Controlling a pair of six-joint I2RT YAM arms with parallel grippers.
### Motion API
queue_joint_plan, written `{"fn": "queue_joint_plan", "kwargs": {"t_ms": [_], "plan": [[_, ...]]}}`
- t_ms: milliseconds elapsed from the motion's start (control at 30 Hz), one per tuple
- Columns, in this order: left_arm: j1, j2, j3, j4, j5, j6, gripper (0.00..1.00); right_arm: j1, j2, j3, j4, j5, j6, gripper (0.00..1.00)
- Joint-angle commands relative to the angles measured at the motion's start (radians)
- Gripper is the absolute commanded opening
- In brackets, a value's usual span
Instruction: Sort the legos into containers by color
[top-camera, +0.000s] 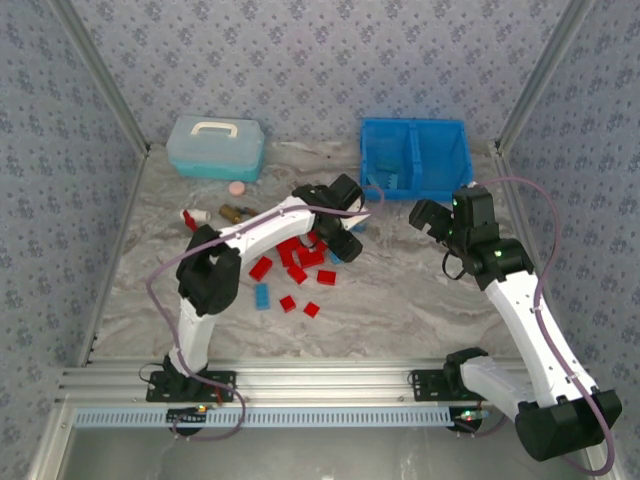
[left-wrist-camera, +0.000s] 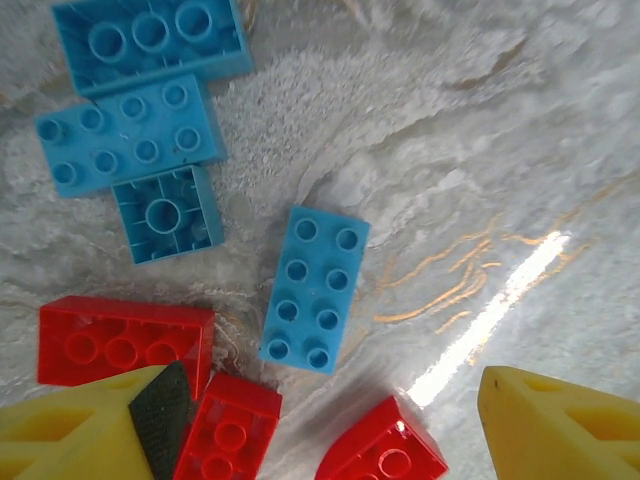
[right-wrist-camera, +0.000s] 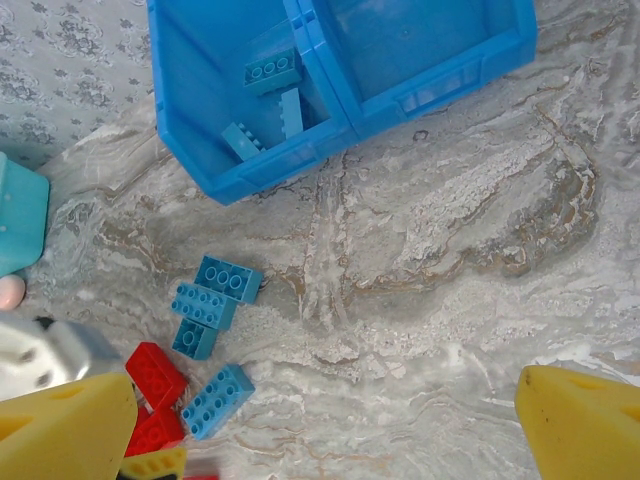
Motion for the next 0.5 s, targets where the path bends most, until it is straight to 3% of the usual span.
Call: {"fn": "queue_joint_plan", "kwargs": {"t_ms": [0,300,467], "plan": [[0.012,0.053,0.052,-0.040,0.028,0.031,0.79,-0.007,0.006,0.005,-0.005,-0.003,-0.002,1.00],[0.014,0.125,0.039,-0.023,0.035,0.051,0.77,-0.008,0.035,0.008,0.014,-0.021,-0.001,1.00],[0.004,0.135,0.015,-0.005,0.047,0.051,0.70,-0.007,0.036,0.012,0.011,-0.016,-0.002,1.00]]}}
